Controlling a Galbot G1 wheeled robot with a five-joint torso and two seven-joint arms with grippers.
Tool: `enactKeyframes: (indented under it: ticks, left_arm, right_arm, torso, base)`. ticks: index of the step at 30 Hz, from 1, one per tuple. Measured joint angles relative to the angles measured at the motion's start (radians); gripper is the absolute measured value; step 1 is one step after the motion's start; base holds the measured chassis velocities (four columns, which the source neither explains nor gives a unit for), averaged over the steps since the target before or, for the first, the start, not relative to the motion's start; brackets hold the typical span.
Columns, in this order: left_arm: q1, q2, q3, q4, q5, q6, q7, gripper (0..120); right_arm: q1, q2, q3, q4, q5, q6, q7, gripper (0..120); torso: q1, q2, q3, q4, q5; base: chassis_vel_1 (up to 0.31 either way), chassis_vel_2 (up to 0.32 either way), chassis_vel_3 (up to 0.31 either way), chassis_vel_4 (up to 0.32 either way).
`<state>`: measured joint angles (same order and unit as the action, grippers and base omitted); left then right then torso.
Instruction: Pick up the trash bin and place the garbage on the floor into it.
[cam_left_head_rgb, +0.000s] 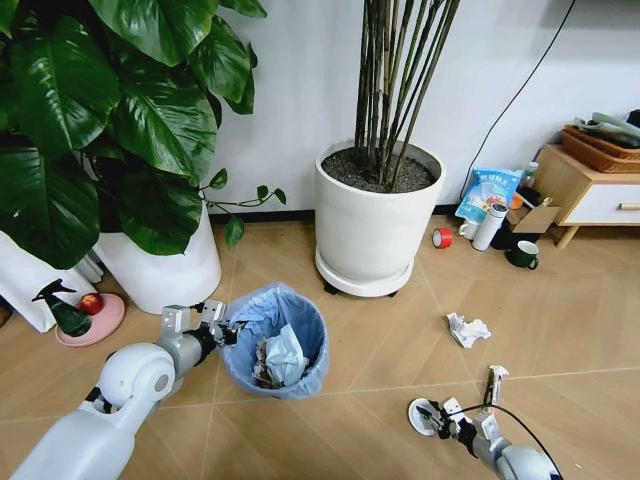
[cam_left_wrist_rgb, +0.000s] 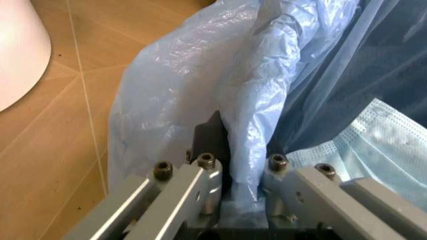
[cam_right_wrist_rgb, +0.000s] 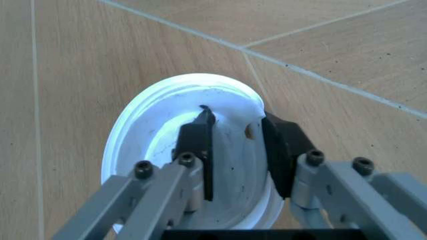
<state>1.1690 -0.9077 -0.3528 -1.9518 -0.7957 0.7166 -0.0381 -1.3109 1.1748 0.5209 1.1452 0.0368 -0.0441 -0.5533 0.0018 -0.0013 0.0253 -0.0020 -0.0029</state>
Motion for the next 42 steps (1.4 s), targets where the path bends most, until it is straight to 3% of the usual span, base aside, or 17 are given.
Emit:
enactKeyframes:
  ticks: [6,18,23,24,25,27,36,42]
  left_arm:
    - [0.003,0.001,-0.002,-0.002,0.001,-0.001,0.002,2]
    - [0.010,0.007,-0.011,-0.008,0.002,-0.005,0.008,2]
    - [0.011,0.011,-0.011,-0.009,0.002,-0.005,0.009,2]
    - [0.010,0.014,-0.011,-0.009,0.002,-0.005,0.011,2]
    - [0.007,0.015,-0.011,-0.008,0.002,-0.006,0.012,2]
    - [0.006,0.015,-0.010,-0.007,0.002,-0.006,0.013,2]
    - [0.003,0.014,-0.005,-0.004,0.002,-0.006,0.019,2]
    - [-0.005,0.026,-0.007,0.012,0.002,-0.007,0.032,2]
  right_arm:
    - [-0.006,0.009,0.002,0.007,-0.001,0.000,0.003,10]
    - [-0.016,0.030,0.009,0.035,-0.002,-0.008,0.016,8]
    - [-0.023,0.034,0.026,0.085,0.018,-0.025,0.023,6]
    - [-0.021,0.025,0.033,0.124,0.045,-0.028,0.029,0]
    - [-0.016,0.011,0.041,0.159,0.069,-0.034,0.037,0]
    - [-0.013,0.001,0.044,0.181,0.084,-0.039,0.041,0]
    - [-0.007,-0.063,0.038,0.302,0.156,-0.069,0.061,0]
    - [0.016,-0.127,0.029,0.460,0.237,-0.100,0.093,0]
  torso:
    - [0.000,0.000,0.000,-0.0002,-0.0001]
    - [0.000,0.000,0.000,-0.0005,-0.0004]
    - [0.001,-0.001,0.001,0.0002,0.0031]
    - [0.001,-0.001,0.001,0.0003,0.0037]
    - [0.001,-0.001,0.001,0.0005,0.0008]
    - [0.001,-0.001,0.001,0.0004,0.0003]
    - [0.000,-0.001,0.000,-0.0001,0.0007]
    - [0.000,0.000,0.000,-0.0002,-0.0003]
  base:
    - [0.000,0.000,0.000,0.000]
    - [0.000,0.000,0.000,0.000]
    - [0.000,0.000,0.000,0.000]
    - [0.000,0.000,0.000,0.000]
    - [0.000,0.000,0.000,0.000]
    - [0.000,0.000,0.000,0.000]
    - [0.000,0.000,0.000,0.000]
    - [0.000,0.000,0.000,0.000]
